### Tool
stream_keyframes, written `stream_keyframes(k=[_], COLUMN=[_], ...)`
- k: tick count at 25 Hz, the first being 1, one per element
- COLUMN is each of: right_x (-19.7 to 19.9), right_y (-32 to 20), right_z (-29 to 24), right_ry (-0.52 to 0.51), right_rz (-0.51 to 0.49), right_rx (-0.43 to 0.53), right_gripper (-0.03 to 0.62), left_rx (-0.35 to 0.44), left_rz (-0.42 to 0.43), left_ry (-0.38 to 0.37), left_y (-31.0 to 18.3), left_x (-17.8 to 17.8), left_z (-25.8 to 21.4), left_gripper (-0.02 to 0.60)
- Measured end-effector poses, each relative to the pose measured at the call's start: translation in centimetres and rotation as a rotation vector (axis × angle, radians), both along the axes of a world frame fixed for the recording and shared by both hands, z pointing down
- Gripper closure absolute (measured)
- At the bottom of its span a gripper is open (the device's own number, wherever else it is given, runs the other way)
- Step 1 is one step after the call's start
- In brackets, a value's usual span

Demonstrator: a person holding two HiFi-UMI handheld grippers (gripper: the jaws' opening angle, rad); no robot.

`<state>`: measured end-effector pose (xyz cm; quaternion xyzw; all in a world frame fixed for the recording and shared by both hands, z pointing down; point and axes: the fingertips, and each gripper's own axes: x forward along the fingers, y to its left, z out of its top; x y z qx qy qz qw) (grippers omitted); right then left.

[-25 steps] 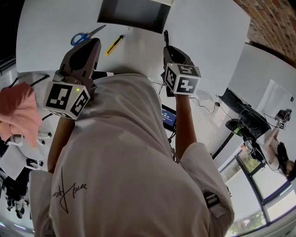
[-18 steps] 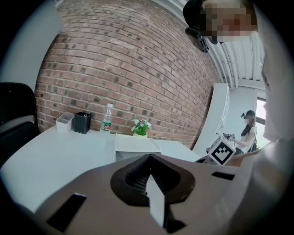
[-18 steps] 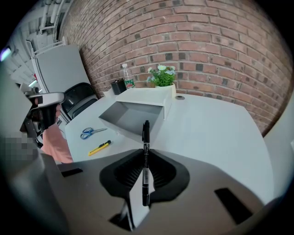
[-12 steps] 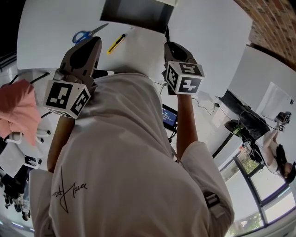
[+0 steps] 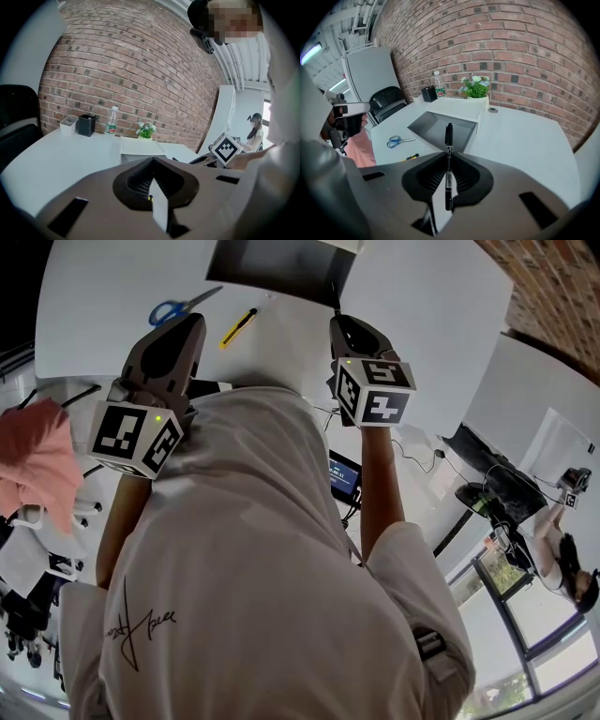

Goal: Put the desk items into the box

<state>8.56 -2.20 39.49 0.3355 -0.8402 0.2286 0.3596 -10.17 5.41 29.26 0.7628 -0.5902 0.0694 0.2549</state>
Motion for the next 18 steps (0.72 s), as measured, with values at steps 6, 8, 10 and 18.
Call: stream_keyframes(k=[6,8,10,18], right_x=[-0.8,-1.0,-1.3,-2.5], right_y=[-0.2,-0.3,-0.4,-0.5], right_z=[-0.3,-0.3,-0.3,-0.3], right_ry=[-0.007,-0.009,-0.012,-0.011], right_rz=[-0.019,-0.025,-0.03,-0.061], right_rx=[0.005,0.004,0.004,0.004], right_gripper=[0.536,0.536,0.536,0.536], left_rx=[-0.002,-0.002,-0.004,-0.01], left_rz=[-0.006,-0.008,-0.009,-0.013], left_ry=[-0.001,-0.001,-0.001,-0.001], left_y=[0.2,0.2,0.2,0.3], left_x=[-0.1,-0.2,-0.2,-0.5], left_z=[-0.1,-0.1,0.0,0.1], left_gripper=[0.575,0.575,0.575,0.575])
